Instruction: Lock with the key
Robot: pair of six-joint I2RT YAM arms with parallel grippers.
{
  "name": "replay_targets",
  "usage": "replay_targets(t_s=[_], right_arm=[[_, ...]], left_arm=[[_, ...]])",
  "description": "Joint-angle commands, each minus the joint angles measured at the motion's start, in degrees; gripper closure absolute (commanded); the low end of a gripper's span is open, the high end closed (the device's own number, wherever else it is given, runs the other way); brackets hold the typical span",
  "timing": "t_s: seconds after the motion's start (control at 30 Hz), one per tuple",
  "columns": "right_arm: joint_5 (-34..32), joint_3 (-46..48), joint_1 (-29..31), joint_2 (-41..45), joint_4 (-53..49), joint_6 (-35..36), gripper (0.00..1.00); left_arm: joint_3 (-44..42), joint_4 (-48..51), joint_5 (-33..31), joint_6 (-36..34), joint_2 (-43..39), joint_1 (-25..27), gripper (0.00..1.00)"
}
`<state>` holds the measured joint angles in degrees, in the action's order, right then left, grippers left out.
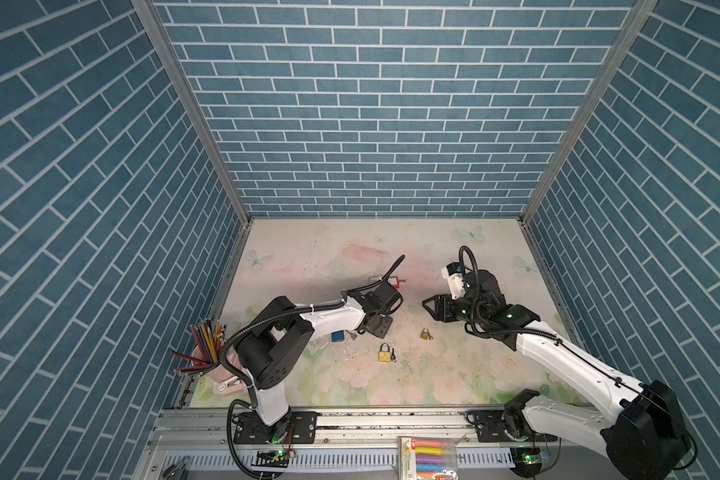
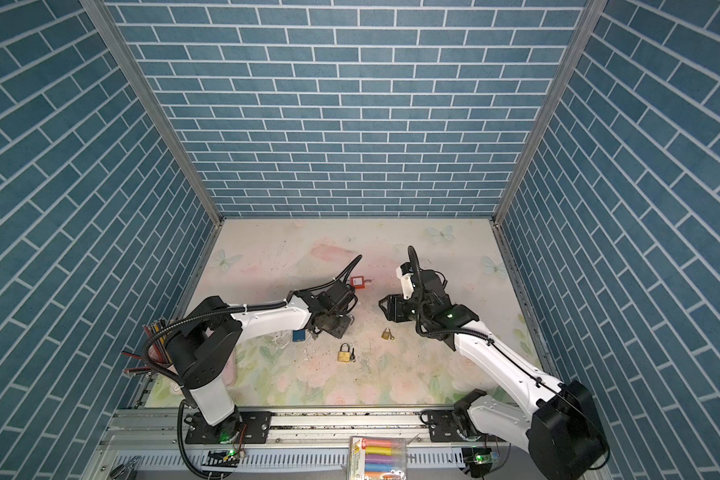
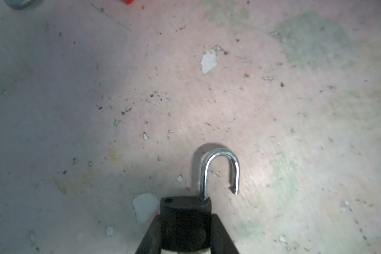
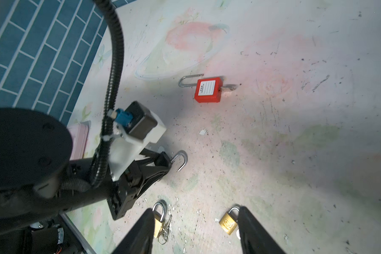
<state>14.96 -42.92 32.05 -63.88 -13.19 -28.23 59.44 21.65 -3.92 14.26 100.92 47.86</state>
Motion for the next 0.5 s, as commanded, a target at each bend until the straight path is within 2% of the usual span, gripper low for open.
replay_targets(t_s=[0.0,0.2,0.37,0.47], right_arm=[[6.29,-2.93,-3.33,1.34,-1.32,-0.10,0.39],[23.14,-5.17,-9.67,1.13,-3.44,2.60,0.38],[34.54,-6.57,-9.75,0.06,-4.03,5.48,0.37],[38.56,-7.08,-9.09,-0.13,-3.95,6.20,0.38]], left_arm=[[-0.73,-5.20,0.85,-7.17,-6.75,1.21,0.92],[-2.48,-11.33,8.72,-19.99,-16.71,2.22,0.94],[-2.02,-10.58,12.94,-29.15,-21.41,3.02,0.94],[-1.24,-9.13,15.22,-32.36,-22.64,3.09,0.94]])
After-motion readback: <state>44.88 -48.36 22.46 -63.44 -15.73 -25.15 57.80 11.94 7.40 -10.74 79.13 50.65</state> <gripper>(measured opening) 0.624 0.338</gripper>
